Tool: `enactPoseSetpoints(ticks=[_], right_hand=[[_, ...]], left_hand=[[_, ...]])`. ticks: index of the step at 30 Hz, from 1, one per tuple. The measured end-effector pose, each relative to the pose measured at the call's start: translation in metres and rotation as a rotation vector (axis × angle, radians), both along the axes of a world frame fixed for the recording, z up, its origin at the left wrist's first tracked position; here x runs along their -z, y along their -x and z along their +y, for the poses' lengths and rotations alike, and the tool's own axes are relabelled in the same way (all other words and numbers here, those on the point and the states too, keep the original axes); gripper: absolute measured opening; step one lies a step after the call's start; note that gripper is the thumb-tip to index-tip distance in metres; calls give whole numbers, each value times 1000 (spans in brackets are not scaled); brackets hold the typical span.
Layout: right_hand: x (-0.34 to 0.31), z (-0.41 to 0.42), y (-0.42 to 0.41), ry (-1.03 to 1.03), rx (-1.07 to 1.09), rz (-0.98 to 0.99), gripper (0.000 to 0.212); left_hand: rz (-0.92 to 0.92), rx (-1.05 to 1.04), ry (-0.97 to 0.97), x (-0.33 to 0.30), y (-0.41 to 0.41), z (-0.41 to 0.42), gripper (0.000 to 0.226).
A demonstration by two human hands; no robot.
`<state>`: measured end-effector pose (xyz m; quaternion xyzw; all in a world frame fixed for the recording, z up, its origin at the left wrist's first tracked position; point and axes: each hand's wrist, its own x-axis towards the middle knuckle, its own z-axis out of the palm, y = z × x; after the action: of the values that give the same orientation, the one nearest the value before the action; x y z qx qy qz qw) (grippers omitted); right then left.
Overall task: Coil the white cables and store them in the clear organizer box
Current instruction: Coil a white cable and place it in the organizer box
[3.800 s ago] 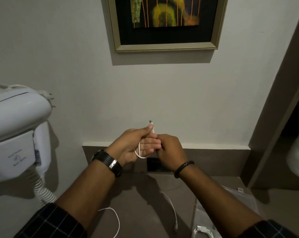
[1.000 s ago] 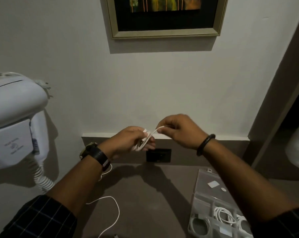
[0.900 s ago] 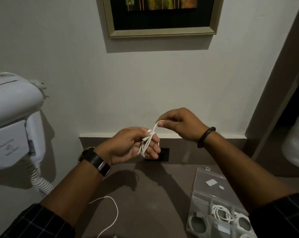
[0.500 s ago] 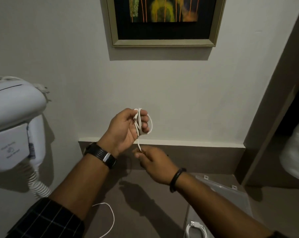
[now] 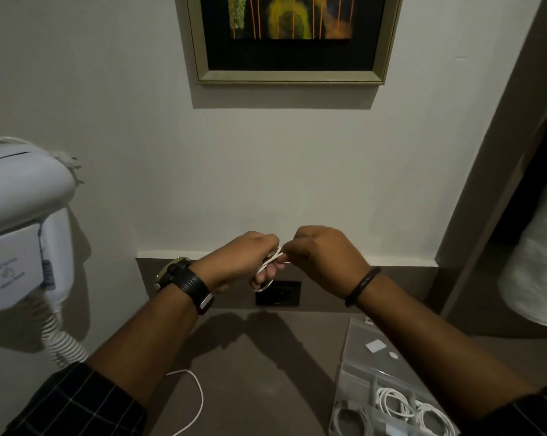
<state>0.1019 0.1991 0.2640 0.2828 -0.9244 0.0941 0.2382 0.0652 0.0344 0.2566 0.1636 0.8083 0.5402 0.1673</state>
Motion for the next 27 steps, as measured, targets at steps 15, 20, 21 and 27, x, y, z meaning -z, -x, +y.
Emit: enactPoseSetpoints(ticks=[15,20,21,27], right_hand=[[39,-3,-9,944,-42,-352,35],[46,5,-11,1169,-158,-472,26],[48,6,-11,1166,-152,-470,26],[50,11,-11,839,36,-269,23]], left_hand=[[-427,141,-291,3,6,9,33],[-454,298,-225,1,3,11,34],[-419,298,-214,1,2,11,33],[66,210,20,10,-8,17,30]])
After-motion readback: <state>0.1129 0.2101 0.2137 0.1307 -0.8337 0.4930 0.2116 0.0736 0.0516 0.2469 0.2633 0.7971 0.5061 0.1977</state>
